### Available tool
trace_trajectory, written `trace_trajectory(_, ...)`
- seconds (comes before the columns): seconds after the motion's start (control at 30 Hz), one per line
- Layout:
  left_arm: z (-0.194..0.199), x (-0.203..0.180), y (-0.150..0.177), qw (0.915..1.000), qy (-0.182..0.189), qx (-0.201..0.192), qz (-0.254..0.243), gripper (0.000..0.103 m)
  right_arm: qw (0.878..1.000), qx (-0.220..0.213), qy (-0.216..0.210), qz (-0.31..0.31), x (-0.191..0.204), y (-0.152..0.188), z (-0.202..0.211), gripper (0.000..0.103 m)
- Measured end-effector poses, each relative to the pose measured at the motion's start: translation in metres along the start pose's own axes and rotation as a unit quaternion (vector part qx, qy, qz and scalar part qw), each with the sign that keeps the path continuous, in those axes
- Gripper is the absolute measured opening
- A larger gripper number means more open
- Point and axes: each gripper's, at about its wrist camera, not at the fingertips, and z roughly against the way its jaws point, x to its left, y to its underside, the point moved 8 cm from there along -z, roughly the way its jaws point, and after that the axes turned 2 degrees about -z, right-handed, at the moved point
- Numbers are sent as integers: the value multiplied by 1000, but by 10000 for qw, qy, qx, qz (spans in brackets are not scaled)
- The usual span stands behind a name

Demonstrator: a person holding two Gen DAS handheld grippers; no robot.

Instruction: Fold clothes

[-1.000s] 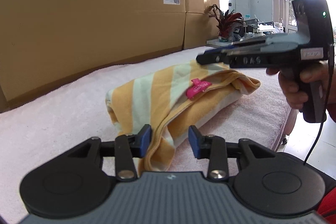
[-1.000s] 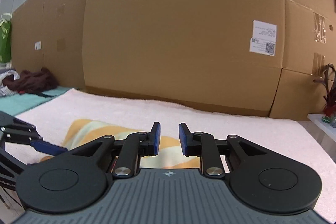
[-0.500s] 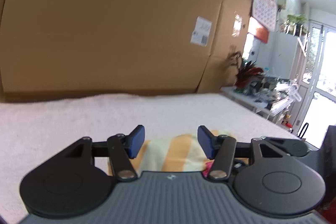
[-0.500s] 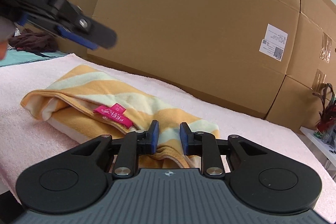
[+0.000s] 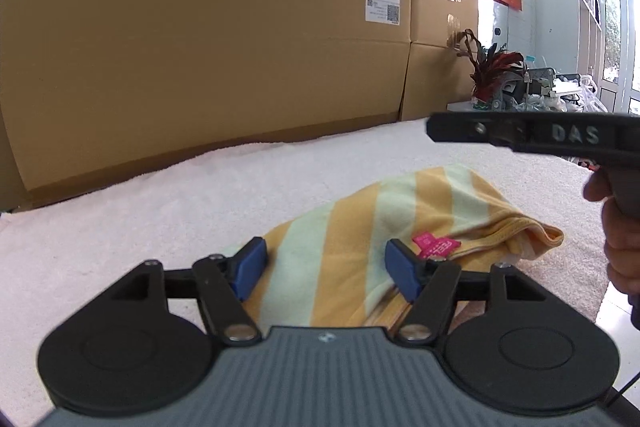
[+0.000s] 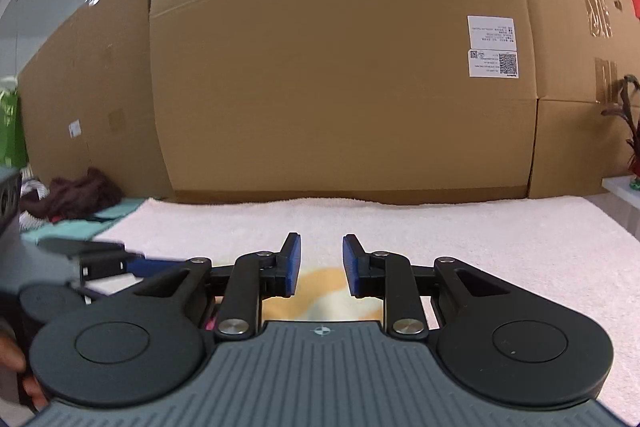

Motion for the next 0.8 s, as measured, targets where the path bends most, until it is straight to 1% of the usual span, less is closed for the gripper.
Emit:
trace_trajectory(0.03, 0, 0, 0, 10000, 4, 3, -10, 69, 9999, 77, 38, 53, 4, -1, -8, 25)
trace_trajectory(0.1, 1, 0, 1, 10000, 25, 11, -27, 70, 9985, 390, 177, 354, 16, 7, -22, 25)
trace_trajectory(0.17, 1, 0, 1, 10000, 64, 22, -27, 70, 9938, 798, 419, 652, 17, 26, -36, 25)
trace_trajectory(0.2, 1, 0, 1, 10000, 88, 32, -28, 71, 9923, 926, 455, 682, 13, 33, -40, 26)
trace_trajectory(0.27, 0, -2, 1, 9999, 126, 59, -97, 71, 9923, 1034, 410, 548, -1, 41, -42, 26)
trace_trajectory(0.33, -1, -3, 2, 9998, 157, 83, -131, 73, 9930, 1073, 264, 418, -13, 44, -42, 26)
trace_trajectory(0.43, -3, -3, 1, 9997, 179, 103, -103, 74, 9932, 1133, 208, 156, -18, 46, -46, 27)
trace_trajectory(0.5, -2, -5, 2, 9997, 149, 95, -146, 76, 9930, 1138, 226, 218, -16, 46, -48, 27)
trace_trajectory(0.57, 1, -6, 2, 9997, 108, 55, -224, 80, 9934, 1114, 201, 209, -17, 45, -48, 27)
trace_trajectory(0.6, 2, -7, 2, 9996, 105, 45, -264, 89, 9941, 1061, 187, 110, -19, 43, -45, 27)
trace_trajectory(0.63, 3, -8, 3, 9995, 82, 45, -290, 93, 9948, 1005, 178, 6, -21, 41, -41, 27)
trace_trajectory(0.7, 6, -9, 4, 9995, -10, 24, -328, 94, 9966, 725, 316, -221, -25, 33, -27, 28)
trace_trajectory(0.73, 7, -10, 4, 9994, -20, 11, -346, 94, 9972, 564, 446, -198, -26, 31, -18, 28)
trace_trajectory(0.8, 9, -12, 5, 9993, -44, -7, -383, 94, 9983, 313, 494, 26, -21, 31, -2, 28)
